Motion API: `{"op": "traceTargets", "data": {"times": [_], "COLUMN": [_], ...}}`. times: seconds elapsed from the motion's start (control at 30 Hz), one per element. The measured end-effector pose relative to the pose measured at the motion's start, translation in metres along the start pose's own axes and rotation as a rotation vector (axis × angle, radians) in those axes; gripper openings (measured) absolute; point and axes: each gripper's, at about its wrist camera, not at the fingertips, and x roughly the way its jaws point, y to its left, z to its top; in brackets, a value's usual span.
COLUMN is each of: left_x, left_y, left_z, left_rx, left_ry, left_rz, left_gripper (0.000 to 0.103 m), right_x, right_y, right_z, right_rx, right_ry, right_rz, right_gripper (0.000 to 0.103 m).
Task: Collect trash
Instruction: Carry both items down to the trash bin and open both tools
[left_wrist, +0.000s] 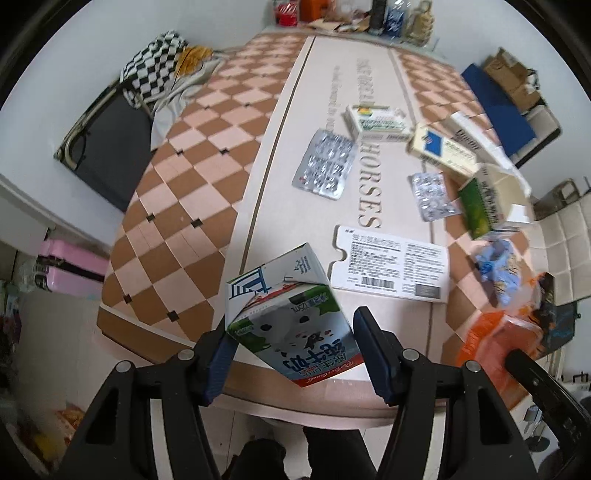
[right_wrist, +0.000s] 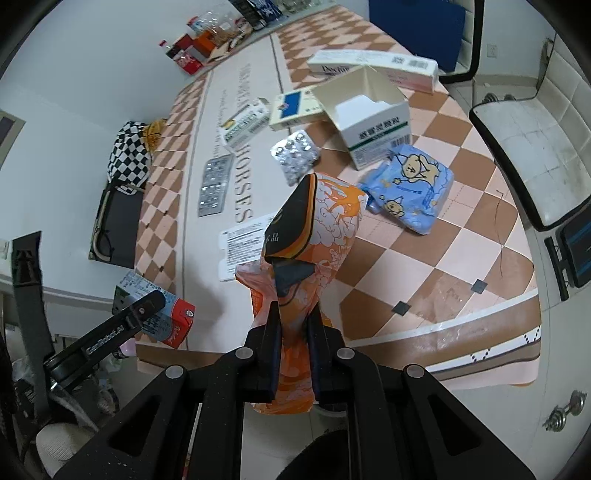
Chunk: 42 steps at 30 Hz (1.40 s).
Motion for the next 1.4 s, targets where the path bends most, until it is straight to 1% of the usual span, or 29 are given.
{"op": "traceTargets", "data": {"times": [0.17, 0.2, 0.27, 0.3, 0.33, 0.43, 0.53, 0.57, 0.6, 0.7, 0.8, 0.83, 0.9, 0.97, 1.0, 1.1, 1.13, 1.17, 1.2, 1.23, 1.27, 1.3, 1.33, 1.37, 1.4], "left_x": [-0.014, -0.010, -0.019, -0.022, -0.026, -0.026, -0.007, 0.008, 0.016, 0.067, 0.133, 0.163, 0.208, 0.251, 0.278, 0.329, 0.341, 0.349, 0.354, 0.358, 0.362, 0.361, 0.358, 0.354, 0.349], "left_y": [0.034, 0.043, 0.053, 0.058, 0.064, 0.075, 0.086, 0.089, 0.091, 0.098, 0.102, 0.104, 0.106, 0.106, 0.106, 0.107, 0.110, 0.113, 0.116, 0.119, 0.122, 0.125, 0.129, 0.130, 0.131], "left_z": [-0.022, -0.025, -0.041, -0.049, -0.062, -0.094, -0.125, -0.138, -0.145, -0.171, -0.196, -0.205, -0.217, -0.227, -0.232, -0.240, -0.243, -0.245, -0.246, -0.247, -0.249, -0.251, -0.254, -0.257, -0.258], "left_rx": [0.047, 0.058, 0.090, 0.104, 0.126, 0.177, 0.204, 0.213, 0.215, 0.213, 0.195, 0.183, 0.162, 0.142, 0.127, 0.070, 0.052, 0.030, 0.017, 0.011, 0.014, 0.027, 0.038, 0.058, 0.078], "left_ry": [-0.063, -0.071, -0.082, -0.085, -0.086, -0.068, -0.008, 0.027, 0.044, 0.130, 0.212, 0.246, 0.304, 0.360, 0.402, 0.477, 0.494, 0.502, 0.504, 0.501, 0.496, 0.481, 0.465, 0.443, 0.426], "left_rz": [-0.076, -0.088, -0.119, -0.129, -0.146, -0.167, -0.187, -0.192, -0.194, -0.212, -0.222, -0.227, -0.239, -0.274, -0.298, -0.344, -0.360, -0.367, -0.361, -0.351, -0.325, -0.279, -0.250, -0.206, -0.163], "left_gripper": [0.059, 0.059, 0.059, 0.059, 0.059, 0.059, 0.059, 0.059, 0.059, 0.059, 0.059, 0.059, 0.059, 0.059, 0.059, 0.060, 0.069, 0.085, 0.091, 0.095, 0.095, 0.095, 0.095, 0.095, 0.095], "right_x": [-0.024, -0.028, -0.038, -0.043, -0.045, -0.041, -0.022, -0.011, 0.004, 0.046, 0.105, 0.124, 0.159, 0.195, 0.217, 0.265, 0.283, 0.302, 0.318, 0.333, 0.343, 0.353, 0.361, 0.365, 0.368], "right_y": [0.019, 0.022, 0.028, 0.031, 0.032, 0.033, 0.029, 0.025, 0.020, 0.003, -0.024, -0.032, -0.050, -0.069, -0.080, -0.102, -0.112, -0.121, -0.129, -0.136, -0.139, -0.144, -0.147, -0.149, -0.149], "right_z": [-0.031, -0.037, -0.061, -0.078, -0.091, -0.143, -0.189, -0.204, -0.221, -0.257, -0.290, -0.298, -0.312, -0.323, -0.330, -0.342, -0.346, -0.349, -0.353, -0.354, -0.356, -0.359, -0.361, -0.362, -0.363], "right_rx": [-0.012, -0.010, -0.001, 0.010, 0.018, 0.053, 0.090, 0.103, 0.117, 0.149, 0.181, 0.191, 0.217, 0.251, 0.267, 0.294, 0.314, 0.332, 0.337, 0.332, 0.329, 0.325, 0.318, 0.302, 0.271], "right_ry": [-0.055, -0.064, -0.086, -0.097, -0.102, -0.096, -0.051, -0.025, 0.004, 0.073, 0.141, 0.158, 0.179, 0.203, 0.214, 0.243, 0.253, 0.270, 0.285, 0.298, 0.303, 0.312, 0.317, 0.324, 0.331], "right_rz": [-0.008, -0.009, -0.016, -0.021, -0.025, -0.047, -0.075, -0.082, -0.099, -0.127, -0.150, -0.151, -0.151, -0.138, -0.137, -0.120, -0.098, -0.074, -0.063, -0.058, -0.060, -0.070, -0.077, -0.094, -0.131], "right_gripper": [0.013, 0.013, 0.013, 0.013, 0.013, 0.013, 0.013, 0.013, 0.013, 0.013, 0.013, 0.013, 0.013, 0.013, 0.013, 0.014, 0.015, 0.022, 0.028, 0.041, 0.056, 0.061, 0.064, 0.072, 0.080]}}
